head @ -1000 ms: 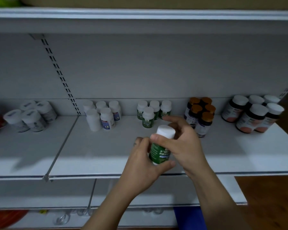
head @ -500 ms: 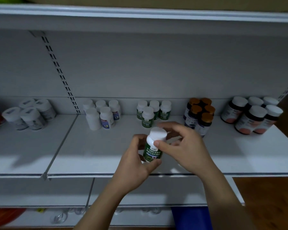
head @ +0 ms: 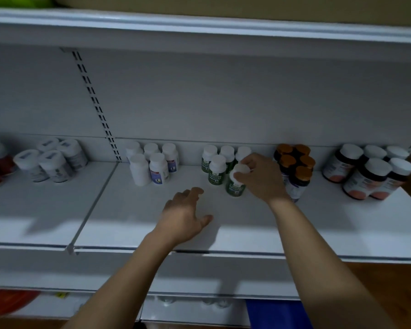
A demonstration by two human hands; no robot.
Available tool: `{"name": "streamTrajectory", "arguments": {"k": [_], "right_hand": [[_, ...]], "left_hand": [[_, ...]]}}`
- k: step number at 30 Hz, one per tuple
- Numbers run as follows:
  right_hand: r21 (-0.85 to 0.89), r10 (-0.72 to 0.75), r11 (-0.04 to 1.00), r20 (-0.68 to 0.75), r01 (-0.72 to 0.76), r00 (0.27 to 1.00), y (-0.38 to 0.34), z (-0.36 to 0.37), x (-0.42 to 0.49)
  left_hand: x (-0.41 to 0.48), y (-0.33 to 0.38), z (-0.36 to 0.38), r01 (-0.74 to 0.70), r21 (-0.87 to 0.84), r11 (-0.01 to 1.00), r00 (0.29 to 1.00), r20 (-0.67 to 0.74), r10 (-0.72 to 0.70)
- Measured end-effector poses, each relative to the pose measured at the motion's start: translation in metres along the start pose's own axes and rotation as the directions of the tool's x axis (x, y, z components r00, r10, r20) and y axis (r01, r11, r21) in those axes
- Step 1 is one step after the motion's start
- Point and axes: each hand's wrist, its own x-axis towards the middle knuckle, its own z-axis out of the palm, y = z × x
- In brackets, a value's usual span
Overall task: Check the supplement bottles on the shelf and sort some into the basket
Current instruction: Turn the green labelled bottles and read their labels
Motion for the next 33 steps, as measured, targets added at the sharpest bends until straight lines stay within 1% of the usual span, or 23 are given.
{"name": "streamTrajectory", "arguments": {"k": [3, 8, 14, 16, 19, 20, 22, 25, 28, 30, 33], "right_hand": [[-0.064, 0.034, 0.997, -0.027, -0.036, 0.999, 0.008, 0.006, 0.025], [-0.147, 0.023, 0.989, -0.062, -0.032, 0.998, 0.008, 0.016, 0.045], [-0.231, 0.030, 0.972, -0.062, -0.043, 0.998, 0.005, 0.032, 0.048], [-0.270, -0.008, 0.963, -0.088, -0.016, 0.996, 0.005, 0.035, 0.043], [-0.333, -0.168, 0.937, -0.162, 0.107, 0.972, -0.004, 0.035, 0.036], [-0.340, -0.219, 0.928, -0.162, 0.154, 0.962, -0.010, 0.035, 0.035], [-0.414, -0.270, 0.886, -0.096, 0.208, 0.958, -0.020, 0.038, 0.036], [-0.568, -0.233, 0.797, 0.021, 0.204, 0.972, -0.028, 0.044, 0.042], [-0.639, -0.218, 0.741, 0.060, 0.205, 0.974, -0.032, 0.052, 0.045], [-0.629, -0.217, 0.753, 0.041, 0.194, 0.975, -0.033, 0.056, 0.044], [-0.522, -0.190, 0.836, 0.016, 0.171, 0.982, -0.030, 0.059, 0.035]], "left_hand": [[0.006, -0.012, -0.008, 0.024, 0.094, 0.995, 0.999, 0.041, -0.028], [0.012, -0.018, -0.020, 0.038, 0.148, 0.988, 0.990, 0.132, -0.058], [0.013, -0.020, -0.026, 0.039, 0.165, 0.986, 0.989, 0.135, -0.061], [0.013, -0.020, -0.027, 0.035, 0.175, 0.984, 0.990, 0.128, -0.058], [0.014, -0.022, -0.029, 0.025, 0.192, 0.981, 0.991, 0.124, -0.050], [0.015, -0.022, -0.031, 0.027, 0.196, 0.980, 0.990, 0.130, -0.053], [0.015, -0.024, -0.034, 0.029, 0.206, 0.978, 0.989, 0.138, -0.059], [0.014, -0.025, -0.038, 0.024, 0.218, 0.976, 0.992, 0.118, -0.051], [0.010, -0.024, -0.040, 0.013, 0.204, 0.979, 0.996, 0.079, -0.029], [0.007, -0.024, -0.041, 0.008, 0.190, 0.982, 0.998, 0.054, -0.018], [0.003, -0.022, -0.040, -0.001, 0.189, 0.982, 1.000, 0.023, -0.003]]}}
